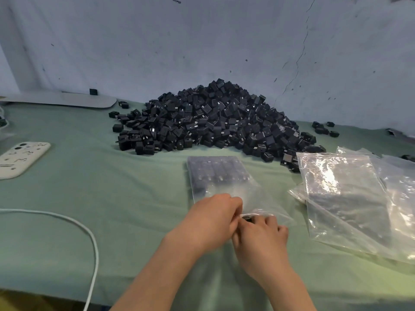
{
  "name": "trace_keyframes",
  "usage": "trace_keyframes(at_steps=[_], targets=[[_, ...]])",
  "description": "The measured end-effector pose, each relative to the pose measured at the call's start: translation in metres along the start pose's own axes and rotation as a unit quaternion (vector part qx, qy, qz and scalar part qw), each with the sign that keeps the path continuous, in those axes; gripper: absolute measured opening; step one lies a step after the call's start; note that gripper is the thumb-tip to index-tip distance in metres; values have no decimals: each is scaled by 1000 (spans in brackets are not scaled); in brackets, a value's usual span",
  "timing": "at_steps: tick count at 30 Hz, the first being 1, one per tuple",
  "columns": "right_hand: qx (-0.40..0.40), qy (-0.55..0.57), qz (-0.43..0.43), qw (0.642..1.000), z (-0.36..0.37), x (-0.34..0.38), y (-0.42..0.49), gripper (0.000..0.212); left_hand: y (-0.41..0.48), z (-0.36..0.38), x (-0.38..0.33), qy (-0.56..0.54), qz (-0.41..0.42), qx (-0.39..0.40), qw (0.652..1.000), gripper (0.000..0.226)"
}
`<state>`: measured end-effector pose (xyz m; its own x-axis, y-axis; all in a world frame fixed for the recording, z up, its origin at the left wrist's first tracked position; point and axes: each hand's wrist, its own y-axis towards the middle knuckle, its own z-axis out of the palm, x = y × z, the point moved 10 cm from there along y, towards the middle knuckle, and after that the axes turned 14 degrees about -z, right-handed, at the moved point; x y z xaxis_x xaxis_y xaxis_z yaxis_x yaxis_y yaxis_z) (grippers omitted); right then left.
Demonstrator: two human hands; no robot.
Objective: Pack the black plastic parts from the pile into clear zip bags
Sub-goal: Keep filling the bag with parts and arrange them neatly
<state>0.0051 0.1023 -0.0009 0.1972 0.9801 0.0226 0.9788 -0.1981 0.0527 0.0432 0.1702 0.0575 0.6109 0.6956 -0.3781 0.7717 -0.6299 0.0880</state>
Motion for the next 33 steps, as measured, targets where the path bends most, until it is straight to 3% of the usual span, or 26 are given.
trace_keyframes(at_steps=[4,7,11,14,17,19,22,25,29,33], targets=[[23,11,-38,999,9,8,14,32,1,-3,-1,-9,2,-2,1000,10],[57,40,-74,995,15,17,36,21,1,-2,-2,-10,11,6,1000,10],[117,84,-83,986,29,19,57,38,4,4,3,-24,15,47,999,11],[35,147,-44,988,22,10,65,40,22,-1,27,-126,-28,63,990,13],[-27,168,-95,981,17,12,67,39,57,-31,81,-262,-115,-97,953,9],[-59,212,-102,970,15,9,67,37,76,-30,122,-311,-210,-163,913,20],[-122,255,-66,957,11,-1,66,31,99,4,150,-352,-284,-123,883,35],[-117,263,-46,956,16,-5,76,39,108,24,149,-342,-262,-102,897,35],[-86,255,-32,963,25,-6,99,25,108,30,149,-298,-236,-98,920,32],[-83,244,5,966,33,-13,112,34,104,28,146,-279,-205,-84,934,36]])
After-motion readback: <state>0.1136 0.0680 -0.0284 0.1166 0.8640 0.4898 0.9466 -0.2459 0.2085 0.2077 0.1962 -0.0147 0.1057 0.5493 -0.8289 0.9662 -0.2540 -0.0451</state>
